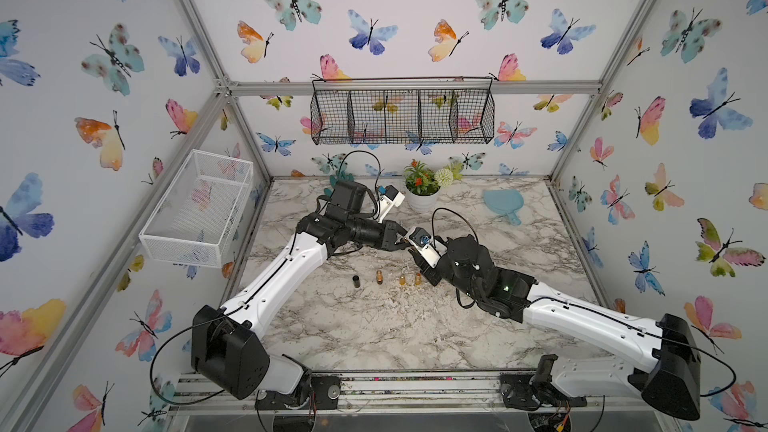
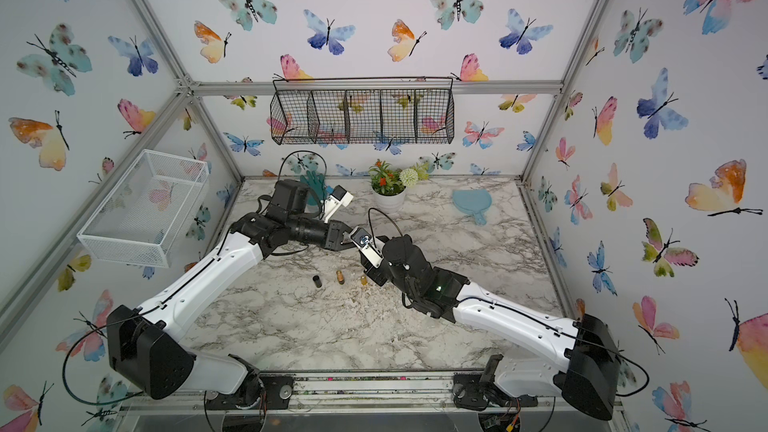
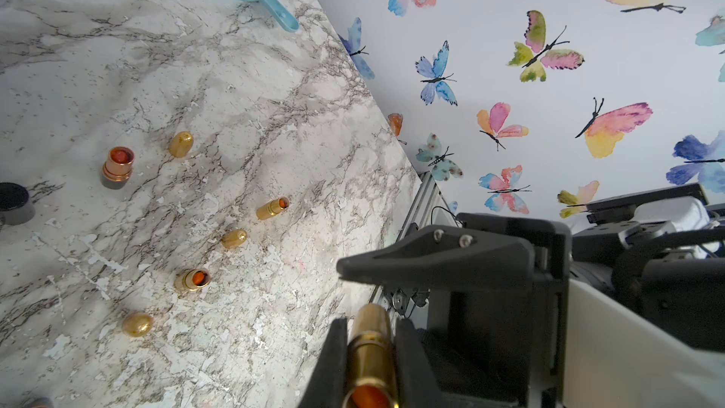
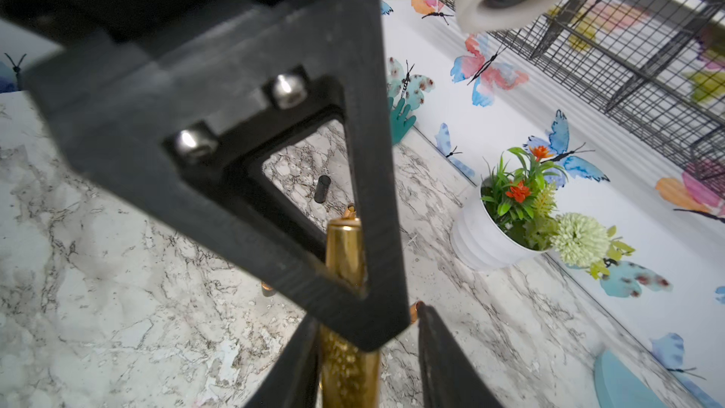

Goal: Open the lipstick cap
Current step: Place the lipstick at the center of the board.

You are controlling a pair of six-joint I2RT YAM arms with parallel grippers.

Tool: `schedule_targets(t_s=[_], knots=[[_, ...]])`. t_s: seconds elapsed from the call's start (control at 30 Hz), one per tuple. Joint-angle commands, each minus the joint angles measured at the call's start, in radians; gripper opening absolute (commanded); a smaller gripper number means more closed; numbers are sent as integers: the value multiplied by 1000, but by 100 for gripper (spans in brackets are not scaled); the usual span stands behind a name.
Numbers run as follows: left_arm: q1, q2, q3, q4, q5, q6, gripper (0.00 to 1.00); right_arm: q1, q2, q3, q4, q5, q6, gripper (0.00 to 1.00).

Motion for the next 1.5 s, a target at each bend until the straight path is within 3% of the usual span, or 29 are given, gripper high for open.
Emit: schedule_targets(t_s=[0.0,0.17,0.4,0.57,0.87,1.47], knots=[[9,7,58,24,-79,-11,6,-1,-35,39,-79,98,-12,47],[-24,111,165,52,-292,-18,5,-1,-164,40,-208,202,-22,48],[-239,405,422,43,-684,92,7,-1,-316,50,-332,266,78,50],[-334,653,634,7,-877,147,8,-1,-359,19,-365,267,157,50],[-380,920,821,-8,-935,180,11,-1,-433,-26,-389,295,187,50],[-383,1085,896,-60,-951,186,15,-1,-475,-54,-403,307,193,50]])
